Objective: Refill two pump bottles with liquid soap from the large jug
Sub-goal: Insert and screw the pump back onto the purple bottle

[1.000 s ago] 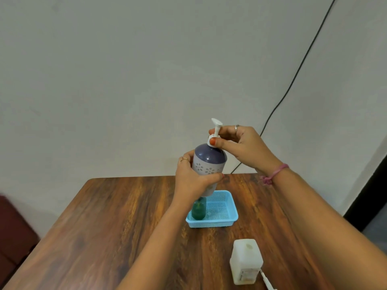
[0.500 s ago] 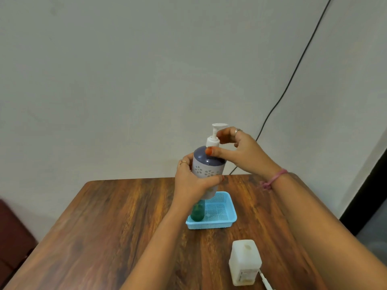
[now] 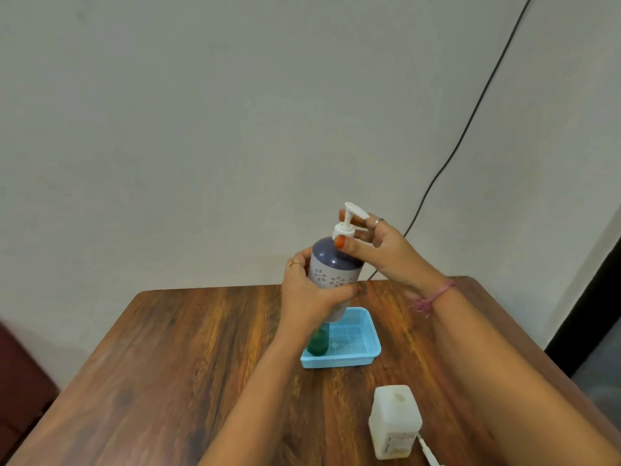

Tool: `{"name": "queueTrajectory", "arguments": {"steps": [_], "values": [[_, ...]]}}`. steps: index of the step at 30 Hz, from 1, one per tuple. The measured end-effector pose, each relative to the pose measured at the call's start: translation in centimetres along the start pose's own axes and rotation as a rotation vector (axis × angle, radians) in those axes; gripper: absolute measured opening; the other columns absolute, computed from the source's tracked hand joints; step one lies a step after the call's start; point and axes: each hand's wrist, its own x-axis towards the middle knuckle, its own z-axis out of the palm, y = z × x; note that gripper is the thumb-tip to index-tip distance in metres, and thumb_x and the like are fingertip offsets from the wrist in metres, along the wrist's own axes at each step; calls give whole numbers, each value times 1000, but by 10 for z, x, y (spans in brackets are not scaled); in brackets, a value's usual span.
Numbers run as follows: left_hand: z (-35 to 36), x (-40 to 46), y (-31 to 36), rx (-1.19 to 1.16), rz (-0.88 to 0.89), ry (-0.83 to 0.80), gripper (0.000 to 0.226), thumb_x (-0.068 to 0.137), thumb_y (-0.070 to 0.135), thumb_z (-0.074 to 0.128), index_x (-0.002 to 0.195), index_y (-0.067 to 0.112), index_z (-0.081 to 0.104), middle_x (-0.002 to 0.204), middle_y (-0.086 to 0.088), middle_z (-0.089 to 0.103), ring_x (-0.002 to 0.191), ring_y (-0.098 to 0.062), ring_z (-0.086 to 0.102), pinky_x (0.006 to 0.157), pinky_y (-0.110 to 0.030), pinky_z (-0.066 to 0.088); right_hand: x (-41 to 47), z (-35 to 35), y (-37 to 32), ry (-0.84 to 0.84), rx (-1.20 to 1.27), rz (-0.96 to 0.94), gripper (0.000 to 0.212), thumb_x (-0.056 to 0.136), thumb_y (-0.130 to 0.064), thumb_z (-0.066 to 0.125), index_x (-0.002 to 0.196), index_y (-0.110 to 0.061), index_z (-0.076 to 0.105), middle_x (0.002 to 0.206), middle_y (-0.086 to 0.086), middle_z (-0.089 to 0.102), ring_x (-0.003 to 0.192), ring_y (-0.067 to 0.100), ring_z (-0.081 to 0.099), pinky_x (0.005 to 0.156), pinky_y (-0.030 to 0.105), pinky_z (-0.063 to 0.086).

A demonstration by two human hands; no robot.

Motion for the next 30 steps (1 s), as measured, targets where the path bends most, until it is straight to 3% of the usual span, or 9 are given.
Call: {"name": "queueTrajectory", "arguments": {"steps": [2,4,8,11,15,19,22,25,30], "values": [[0,0,-1,-1,2,5,76,57,18,91,118,25,47,115,1,56,93,-7,59,61,-11,49,-2,-3,-1,-40,125,-52,49,81,-14,70,128,-16,55,121,1,66,114,12,62,95,26,51],[2,0,-2,-2,-5,9,76,56,18,91,117,25,47,115,1,56,94,-7,59,63,-12,48,-2,2,1,7,101,-90,39,82,-7,70,119,-14,62,113,2,70,108,15,65,91,26,52],[3,0,-8,3,-17,13,76,54,20,92,115,25,48,116,-2,56,95,-9,60,68,-17,51,6,14,7,173,25,-25,52,62,-23,87,106,-12,63,97,4,69,90,15,66,78,26,54],[4,-2,-10,1,-31,10,76,56,18,91,117,24,47,116,-1,55,96,-11,60,68,-16,51,3,8,7,16,70,31,57,65,-31,81,117,-18,61,106,-2,68,104,13,63,88,27,52],[4,-3,-9,-11,-36,14,76,56,15,91,117,24,47,114,0,57,94,-11,61,67,-17,51,-2,2,8,-40,184,-28,35,82,-12,70,116,-15,65,111,-1,71,108,13,65,90,24,52],[7,-6,-9,-1,-53,-6,75,57,16,90,118,24,47,112,0,57,90,-9,61,59,-12,49,0,10,8,124,157,-27,35,66,-14,83,97,-19,67,88,-3,69,85,9,66,76,22,53],[8,-9,-7,-6,-60,-8,74,58,18,90,117,25,46,113,2,56,90,-6,59,57,-9,47,-4,4,8,-12,194,26,50,65,-23,80,113,-19,65,105,-3,69,101,11,64,86,25,52],[8,-11,-4,-35,-64,0,74,57,15,91,116,23,48,111,1,58,89,-6,61,59,-11,49,-10,-4,7,-92,283,13,41,80,-11,69,121,-11,63,115,2,70,110,14,64,91,26,52],[10,-14,-3,-27,-73,-10,74,55,15,91,116,25,49,113,0,58,91,-7,61,61,-12,48,-11,7,12,109,279,10,53,58,-20,83,106,-12,64,95,2,73,94,18,67,79,27,54]]}}
